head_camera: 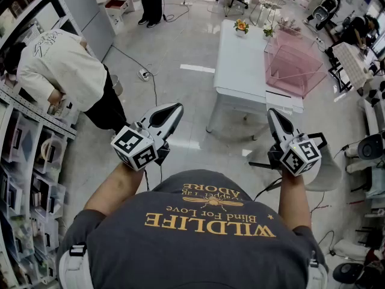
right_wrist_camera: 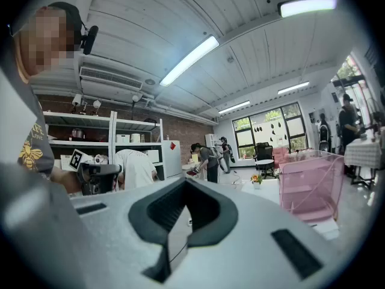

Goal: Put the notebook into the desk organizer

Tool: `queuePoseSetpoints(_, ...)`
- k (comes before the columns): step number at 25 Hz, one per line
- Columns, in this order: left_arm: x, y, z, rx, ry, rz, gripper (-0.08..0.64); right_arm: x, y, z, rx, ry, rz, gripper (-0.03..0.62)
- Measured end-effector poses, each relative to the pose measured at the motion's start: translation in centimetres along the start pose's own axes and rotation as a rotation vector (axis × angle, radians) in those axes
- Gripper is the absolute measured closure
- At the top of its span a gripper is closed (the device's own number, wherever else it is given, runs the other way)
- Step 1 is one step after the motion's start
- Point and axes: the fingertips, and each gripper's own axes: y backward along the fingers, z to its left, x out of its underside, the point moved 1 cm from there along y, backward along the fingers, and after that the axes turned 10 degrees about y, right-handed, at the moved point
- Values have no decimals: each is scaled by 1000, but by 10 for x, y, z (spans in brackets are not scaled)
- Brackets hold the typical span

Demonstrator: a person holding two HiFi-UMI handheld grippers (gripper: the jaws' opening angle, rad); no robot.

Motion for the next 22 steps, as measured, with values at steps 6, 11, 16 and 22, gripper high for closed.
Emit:
queuePoseSetpoints(6, -3, -3, 3, 2, 1, -3, 558, -2, -6, -2, 1, 1, 1, 594)
queuePoseSetpoints(11, -3, -5, 3, 2, 2, -6, 558, -3, -6, -5, -4, 3, -6, 594)
queuePoseSetpoints(16, -4, -6, 6, 3, 3, -4, 560, -3, -9, -5, -5, 12, -8, 592)
queuePoseSetpoints(22, -2, -11, 5, 2, 3, -2, 560, -1, -9, -11, 7, 21, -9, 592)
